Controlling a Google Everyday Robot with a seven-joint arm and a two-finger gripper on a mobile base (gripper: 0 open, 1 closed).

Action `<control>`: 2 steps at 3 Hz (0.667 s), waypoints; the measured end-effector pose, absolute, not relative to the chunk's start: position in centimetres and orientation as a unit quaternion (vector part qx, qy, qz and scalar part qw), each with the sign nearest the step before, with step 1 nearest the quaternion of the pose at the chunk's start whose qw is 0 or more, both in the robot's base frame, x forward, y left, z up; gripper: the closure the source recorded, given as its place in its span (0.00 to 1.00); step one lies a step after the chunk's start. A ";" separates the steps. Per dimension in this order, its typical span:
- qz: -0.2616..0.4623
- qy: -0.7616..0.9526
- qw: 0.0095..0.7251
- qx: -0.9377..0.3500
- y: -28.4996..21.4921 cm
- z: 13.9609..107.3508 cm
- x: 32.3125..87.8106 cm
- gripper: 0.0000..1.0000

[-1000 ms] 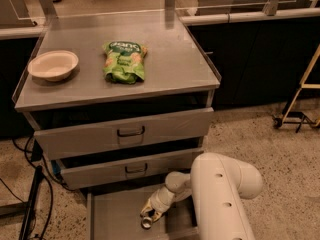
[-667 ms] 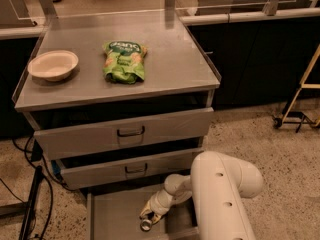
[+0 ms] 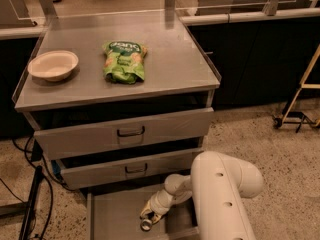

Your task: Place redbull can into bottom drawer

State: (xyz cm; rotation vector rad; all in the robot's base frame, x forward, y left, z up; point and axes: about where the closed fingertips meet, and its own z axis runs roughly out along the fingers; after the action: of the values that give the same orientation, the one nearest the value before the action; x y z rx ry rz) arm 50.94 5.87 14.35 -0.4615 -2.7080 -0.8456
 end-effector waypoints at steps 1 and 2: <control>-0.292 -0.934 0.133 -0.159 5.9 14.4 50.9 0.51; -0.292 -0.934 0.133 -0.159 5.9 14.3 50.9 0.28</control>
Offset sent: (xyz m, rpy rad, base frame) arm 0.0000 0.0000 0.0000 0.0000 0.0000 0.0000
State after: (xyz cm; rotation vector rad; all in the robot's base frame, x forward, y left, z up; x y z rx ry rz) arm 50.94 5.87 14.35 -0.4615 -2.7080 -0.8456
